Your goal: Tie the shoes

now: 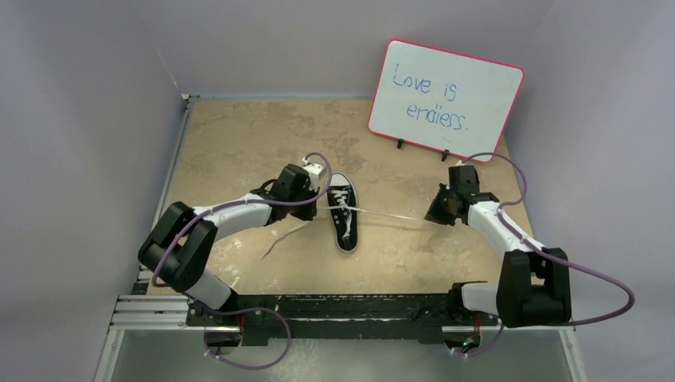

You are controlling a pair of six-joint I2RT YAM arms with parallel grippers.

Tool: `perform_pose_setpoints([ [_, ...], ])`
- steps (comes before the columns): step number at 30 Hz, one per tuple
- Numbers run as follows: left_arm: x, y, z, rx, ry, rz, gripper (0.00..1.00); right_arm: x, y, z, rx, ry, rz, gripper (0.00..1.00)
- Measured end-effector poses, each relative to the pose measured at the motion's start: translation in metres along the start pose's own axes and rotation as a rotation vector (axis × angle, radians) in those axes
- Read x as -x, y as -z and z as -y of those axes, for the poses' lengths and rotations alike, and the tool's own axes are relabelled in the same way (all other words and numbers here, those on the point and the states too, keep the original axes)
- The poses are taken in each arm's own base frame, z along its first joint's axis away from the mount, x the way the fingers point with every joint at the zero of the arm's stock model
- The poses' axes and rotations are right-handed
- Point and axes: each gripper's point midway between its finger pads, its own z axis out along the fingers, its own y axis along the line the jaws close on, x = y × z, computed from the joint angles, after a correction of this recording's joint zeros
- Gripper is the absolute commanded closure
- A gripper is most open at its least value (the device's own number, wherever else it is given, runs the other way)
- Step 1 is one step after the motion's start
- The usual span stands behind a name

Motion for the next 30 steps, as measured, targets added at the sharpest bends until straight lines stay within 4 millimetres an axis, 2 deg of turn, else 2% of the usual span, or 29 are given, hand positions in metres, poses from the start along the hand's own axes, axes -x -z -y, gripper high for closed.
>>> perform_pose_setpoints([
  [4, 0.02, 0.013, 0.015, -0.091, -0.037, 0.111, 1.0, 0.004, 0.009, -0.033, 0.187, 0.052, -0.004, 1.0],
  [8, 0.048, 0.014, 0.028, -0.156, -0.087, 0.196, 1.0, 0.005, 0.02, -0.067, 0.363, 0.098, -0.042, 1.0],
  [17, 0.097, 0.014, 0.05, -0.253, -0.213, 0.333, 1.0, 0.043, 0.027, -0.138, 0.646, 0.087, -0.074, 1.0],
  [19, 0.099, 0.014, 0.055, -0.268, -0.239, 0.341, 1.0, 0.051, 0.027, -0.152, 0.692, 0.071, -0.083, 1.0],
  [23, 0.096, 0.014, 0.065, -0.285, -0.282, 0.351, 1.0, 0.071, 0.022, -0.194, 0.78, 0.08, -0.086, 1.0],
  [27, 0.08, 0.009, 0.067, -0.291, -0.331, 0.338, 1.0, 0.074, 0.022, -0.259, 0.886, 0.158, -0.11, 1.0],
  [30, 0.068, 0.008, 0.063, -0.283, -0.374, 0.323, 1.0, 0.058, 0.023, -0.312, 0.974, 0.23, -0.167, 1.0],
])
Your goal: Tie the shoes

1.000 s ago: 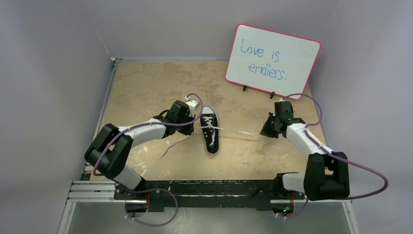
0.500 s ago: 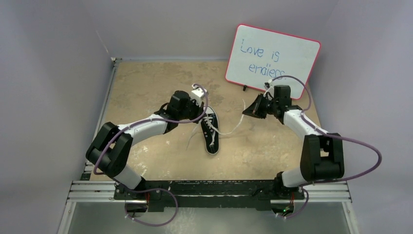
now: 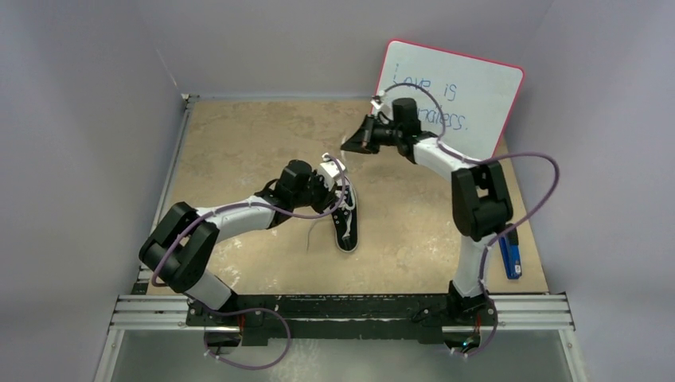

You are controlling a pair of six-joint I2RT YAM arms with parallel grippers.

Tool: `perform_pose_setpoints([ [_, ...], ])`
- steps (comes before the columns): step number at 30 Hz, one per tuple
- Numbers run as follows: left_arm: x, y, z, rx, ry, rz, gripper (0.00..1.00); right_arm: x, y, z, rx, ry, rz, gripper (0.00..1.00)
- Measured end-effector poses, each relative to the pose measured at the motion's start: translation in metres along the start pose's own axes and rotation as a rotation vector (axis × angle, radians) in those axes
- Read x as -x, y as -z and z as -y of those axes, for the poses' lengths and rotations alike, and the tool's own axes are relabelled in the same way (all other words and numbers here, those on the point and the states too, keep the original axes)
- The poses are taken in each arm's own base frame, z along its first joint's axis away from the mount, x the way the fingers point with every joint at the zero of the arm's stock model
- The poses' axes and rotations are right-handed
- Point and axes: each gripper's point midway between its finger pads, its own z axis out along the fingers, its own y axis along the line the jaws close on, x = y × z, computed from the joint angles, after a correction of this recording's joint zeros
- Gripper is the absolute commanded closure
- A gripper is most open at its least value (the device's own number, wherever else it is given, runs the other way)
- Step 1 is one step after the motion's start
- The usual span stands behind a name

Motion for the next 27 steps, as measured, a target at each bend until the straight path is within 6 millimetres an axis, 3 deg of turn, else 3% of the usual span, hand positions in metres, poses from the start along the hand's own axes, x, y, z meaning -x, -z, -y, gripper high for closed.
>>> perform_pose_setpoints([
  [3, -0.004, 0.004, 0.0, -0.002, -0.045, 0.001, 1.0, -0.014, -0.035, -0.021, 0.064, 0.02, -0.084, 1.0],
  [7, -0.006, 0.006, 0.002, -0.018, -0.095, 0.024, 1.0, -0.055, -0.066, -0.039, 0.104, 0.036, -0.233, 0.97],
  [13, -0.011, 0.008, 0.01, -0.064, -0.147, 0.038, 1.0, -0.123, -0.078, -0.043, 0.094, 0.038, -0.45, 0.97],
  [18, -0.015, 0.011, 0.018, -0.109, -0.178, 0.044, 1.0, -0.166, -0.075, -0.034, 0.072, 0.016, -0.619, 0.93],
  [20, -0.016, 0.012, 0.02, -0.122, -0.185, 0.045, 1.0, -0.18, -0.074, -0.03, 0.064, 0.006, -0.675, 0.85],
  [23, -0.02, 0.012, 0.025, -0.15, -0.181, 0.039, 1.0, -0.196, -0.068, -0.026, 0.057, -0.023, -0.74, 0.65],
  [27, -0.017, 0.014, 0.032, -0.175, -0.188, 0.054, 1.0, -0.193, -0.062, -0.023, 0.041, -0.037, -0.75, 0.5],
])
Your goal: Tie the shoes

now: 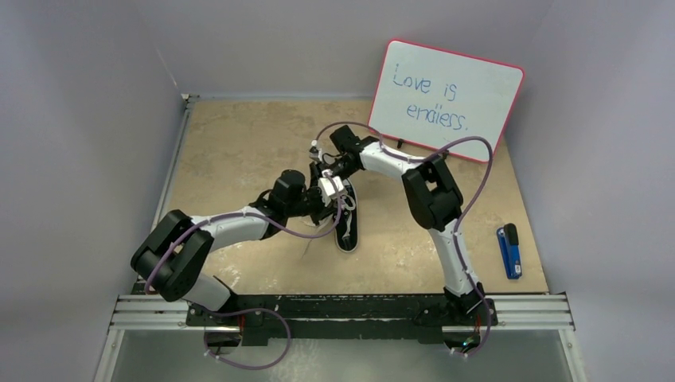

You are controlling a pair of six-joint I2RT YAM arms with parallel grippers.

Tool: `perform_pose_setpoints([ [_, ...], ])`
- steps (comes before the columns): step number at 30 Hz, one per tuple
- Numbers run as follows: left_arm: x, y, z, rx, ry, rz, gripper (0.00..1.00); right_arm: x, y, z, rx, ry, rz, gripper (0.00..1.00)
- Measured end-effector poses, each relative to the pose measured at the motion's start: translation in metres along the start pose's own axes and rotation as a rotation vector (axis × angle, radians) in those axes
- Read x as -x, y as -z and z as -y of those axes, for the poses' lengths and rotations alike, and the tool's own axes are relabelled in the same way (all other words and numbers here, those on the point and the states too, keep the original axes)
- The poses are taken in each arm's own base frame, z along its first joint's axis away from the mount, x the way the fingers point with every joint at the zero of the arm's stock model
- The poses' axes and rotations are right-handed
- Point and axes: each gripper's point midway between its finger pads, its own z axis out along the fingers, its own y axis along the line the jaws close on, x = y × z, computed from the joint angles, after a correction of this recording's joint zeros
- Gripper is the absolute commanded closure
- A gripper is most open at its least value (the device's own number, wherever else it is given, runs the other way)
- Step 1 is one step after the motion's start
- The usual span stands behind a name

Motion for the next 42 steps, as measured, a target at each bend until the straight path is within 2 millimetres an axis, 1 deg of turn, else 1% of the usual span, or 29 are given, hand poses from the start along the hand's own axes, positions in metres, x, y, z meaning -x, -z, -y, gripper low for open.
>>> perform_pose_setpoints([
  [2, 0.008, 0.0, -0.003, 0.006, -0.005, 0.03, 1.0, 0.007, 0.01, 0.001, -0.008, -0.013, 0.02, 0.45],
  [5, 0.012, 0.0, -0.005, 0.006, 0.029, 0.054, 1.0, 0.027, 0.033, -0.005, 0.003, -0.01, 0.08, 0.41],
  [6, 0.014, 0.0, -0.007, 0.006, 0.049, 0.064, 1.0, 0.034, 0.044, -0.005, 0.002, -0.005, 0.11, 0.41],
  [9, 0.012, -0.003, -0.01, 0.0, 0.116, 0.077, 1.0, 0.049, 0.086, -0.004, -0.016, 0.009, 0.217, 0.4],
  [10, 0.01, -0.005, -0.01, -0.005, 0.147, 0.074, 1.0, 0.051, 0.104, -0.001, -0.042, 0.024, 0.27, 0.4],
  [12, 0.005, -0.009, -0.011, -0.014, 0.195, 0.065, 1.0, 0.049, 0.134, 0.004, -0.101, 0.066, 0.358, 0.39],
  [13, 0.004, -0.012, -0.012, -0.019, 0.223, 0.06, 1.0, 0.044, 0.149, 0.007, -0.143, 0.096, 0.411, 0.39],
  [15, 0.004, -0.016, -0.015, -0.028, 0.265, 0.057, 1.0, 0.027, 0.168, 0.01, -0.21, 0.177, 0.493, 0.38],
  [16, 0.006, -0.018, -0.017, -0.036, 0.289, 0.059, 1.0, 0.016, 0.171, 0.009, -0.233, 0.229, 0.526, 0.38],
  [18, 0.008, -0.022, -0.021, -0.046, 0.328, 0.063, 1.0, -0.006, 0.169, 0.006, -0.263, 0.349, 0.574, 0.38],
  [20, 0.011, -0.025, -0.025, -0.056, 0.357, 0.065, 1.0, -0.029, 0.161, 0.006, -0.289, 0.497, 0.604, 0.38],
  [22, 0.012, -0.027, -0.029, -0.062, 0.386, 0.06, 1.0, -0.047, 0.151, 0.009, -0.317, 0.651, 0.6, 0.38],
  [24, 0.012, -0.029, -0.031, -0.073, 0.409, 0.044, 1.0, -0.059, 0.14, 0.011, -0.351, 0.81, 0.57, 0.39],
  [26, 0.01, -0.033, -0.034, -0.084, 0.43, 0.021, 1.0, -0.065, 0.128, 0.009, -0.377, 0.984, 0.524, 0.39],
  [28, 0.006, -0.036, -0.035, -0.098, 0.454, -0.007, 1.0, -0.067, 0.118, 0.002, -0.395, 1.15, 0.483, 0.39],
  [30, 0.003, -0.037, -0.035, -0.112, 0.476, -0.032, 1.0, -0.068, 0.106, -0.009, -0.404, 1.339, 0.442, 0.39],
  [31, 0.002, -0.038, -0.035, -0.119, 0.483, -0.039, 1.0, -0.066, 0.105, -0.011, -0.422, 1.426, 0.428, 0.4],
  [32, 0.002, -0.038, -0.034, -0.127, 0.49, -0.045, 1.0, -0.071, 0.092, -0.018, -0.411, 1.508, 0.396, 0.41],
  [33, 0.002, -0.039, -0.034, -0.136, 0.494, -0.05, 1.0, -0.073, 0.084, -0.022, -0.416, 1.587, 0.369, 0.42],
  [35, 0.002, -0.04, -0.035, -0.148, 0.507, -0.061, 1.0, -0.074, 0.067, -0.025, -0.428, 1.72, 0.312, 0.43],
  [39, 0.0, -0.043, -0.034, -0.166, 0.525, -0.083, 1.0, -0.065, 0.033, -0.015, -0.463, 1.865, 0.187, 0.49],
  [42, -0.002, -0.045, -0.034, -0.179, 0.53, -0.101, 1.0, -0.046, 0.017, 0.002, -0.543, 1.927, 0.096, 0.52],
])
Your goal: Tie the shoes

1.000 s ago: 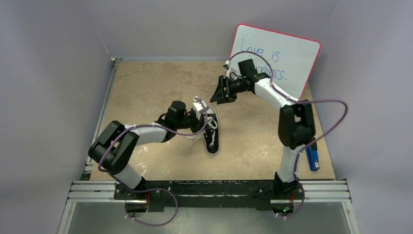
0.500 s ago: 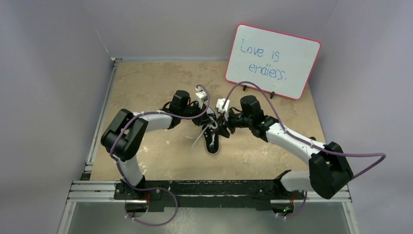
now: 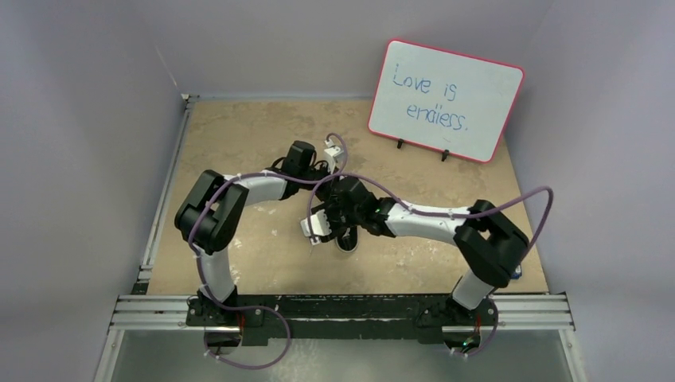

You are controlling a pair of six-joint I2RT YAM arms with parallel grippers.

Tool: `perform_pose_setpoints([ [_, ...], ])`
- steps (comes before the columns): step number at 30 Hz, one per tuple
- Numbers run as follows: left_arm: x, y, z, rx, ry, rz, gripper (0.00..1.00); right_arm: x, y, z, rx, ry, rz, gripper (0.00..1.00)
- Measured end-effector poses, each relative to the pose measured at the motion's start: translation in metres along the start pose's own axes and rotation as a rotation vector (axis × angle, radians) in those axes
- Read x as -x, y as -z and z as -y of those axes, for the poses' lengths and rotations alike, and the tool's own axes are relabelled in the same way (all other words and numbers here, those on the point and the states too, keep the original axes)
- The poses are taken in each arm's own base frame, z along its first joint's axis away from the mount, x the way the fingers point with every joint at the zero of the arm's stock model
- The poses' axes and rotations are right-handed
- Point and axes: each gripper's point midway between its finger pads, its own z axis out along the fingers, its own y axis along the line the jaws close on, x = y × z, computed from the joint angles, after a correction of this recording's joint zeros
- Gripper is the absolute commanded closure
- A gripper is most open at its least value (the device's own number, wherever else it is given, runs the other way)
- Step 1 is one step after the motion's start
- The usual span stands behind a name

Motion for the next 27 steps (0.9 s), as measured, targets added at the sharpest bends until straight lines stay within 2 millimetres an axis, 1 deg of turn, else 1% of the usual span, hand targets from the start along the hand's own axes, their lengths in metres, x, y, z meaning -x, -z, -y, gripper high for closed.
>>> perform_pose_setpoints([
  [3, -0.001, 0.0, -0.001, -0.003, -0.003, -0.014, 1.0, -0.017, -0.012, 0.003, 0.004, 0.06, -0.08, 0.57],
  [5, -0.001, 0.001, -0.002, -0.003, -0.005, -0.021, 1.0, -0.027, -0.016, 0.008, 0.001, 0.098, -0.133, 0.59],
  [7, -0.001, 0.001, -0.003, -0.004, -0.011, -0.022, 1.0, -0.032, -0.018, 0.009, 0.006, 0.131, -0.163, 0.6],
  [12, -0.001, 0.003, -0.005, -0.001, -0.009, -0.021, 1.0, -0.041, -0.019, 0.007, 0.032, 0.189, -0.218, 0.59],
  [17, 0.0, 0.004, -0.006, 0.001, -0.005, -0.018, 1.0, -0.055, -0.022, 0.002, 0.062, 0.214, -0.263, 0.56],
  [23, 0.002, 0.006, -0.01, 0.006, -0.001, -0.012, 1.0, -0.057, -0.029, 0.003, 0.072, 0.228, -0.269, 0.55],
  [25, 0.002, 0.006, -0.011, 0.008, 0.001, -0.01, 1.0, -0.057, -0.033, 0.003, 0.077, 0.231, -0.272, 0.57],
  [27, 0.003, 0.006, -0.012, 0.01, 0.0, -0.007, 1.0, -0.056, -0.038, 0.002, 0.084, 0.235, -0.272, 0.6],
])
